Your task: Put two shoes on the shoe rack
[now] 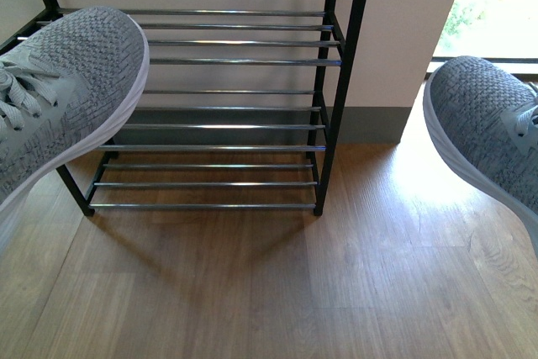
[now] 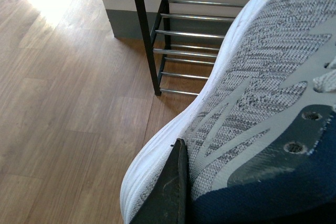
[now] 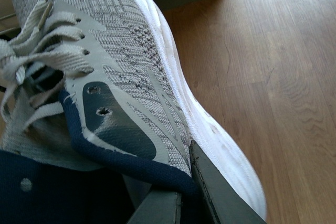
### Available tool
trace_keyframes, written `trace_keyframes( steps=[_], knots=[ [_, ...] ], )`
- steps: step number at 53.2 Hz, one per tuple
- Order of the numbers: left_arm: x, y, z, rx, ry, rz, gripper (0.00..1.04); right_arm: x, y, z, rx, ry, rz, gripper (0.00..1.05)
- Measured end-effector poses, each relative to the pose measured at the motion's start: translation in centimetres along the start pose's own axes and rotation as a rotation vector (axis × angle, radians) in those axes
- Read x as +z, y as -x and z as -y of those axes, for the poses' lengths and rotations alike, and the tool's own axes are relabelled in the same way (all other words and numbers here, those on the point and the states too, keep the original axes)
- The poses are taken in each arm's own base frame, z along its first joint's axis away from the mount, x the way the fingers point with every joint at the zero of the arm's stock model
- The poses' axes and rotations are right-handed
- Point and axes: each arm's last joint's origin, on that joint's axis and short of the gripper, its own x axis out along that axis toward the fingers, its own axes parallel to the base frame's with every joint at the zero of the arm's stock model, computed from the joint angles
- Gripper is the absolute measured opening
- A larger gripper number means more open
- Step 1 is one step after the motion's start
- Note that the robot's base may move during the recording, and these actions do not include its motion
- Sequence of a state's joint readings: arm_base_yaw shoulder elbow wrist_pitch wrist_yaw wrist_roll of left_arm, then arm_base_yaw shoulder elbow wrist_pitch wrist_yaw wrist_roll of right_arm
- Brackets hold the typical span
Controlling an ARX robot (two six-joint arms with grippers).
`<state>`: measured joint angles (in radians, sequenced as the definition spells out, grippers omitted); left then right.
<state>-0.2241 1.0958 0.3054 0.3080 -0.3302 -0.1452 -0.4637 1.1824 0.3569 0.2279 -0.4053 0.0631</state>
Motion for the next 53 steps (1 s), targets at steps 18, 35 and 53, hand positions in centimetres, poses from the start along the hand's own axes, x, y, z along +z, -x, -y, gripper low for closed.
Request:
trace_keyframes(
  steps=[18,35,53],
  knots=[
    [-0.01,0.01,0.06,-0.013,0.001,-0.002,0.02,0.0,0.01,0.05,-0.009,-0.001,0.001,0.01],
    [-0.04,0.02,0.09,-0.015,0.0,-0.003,0.02,0.01,0.03,0.1,-0.016,-0.001,0.002,0.01],
    [-0.04,0.0,-0.04,0.006,0.003,0.0,0.02,0.01,-0.01,-0.03,0.003,0.001,0.0,0.01]
  ],
)
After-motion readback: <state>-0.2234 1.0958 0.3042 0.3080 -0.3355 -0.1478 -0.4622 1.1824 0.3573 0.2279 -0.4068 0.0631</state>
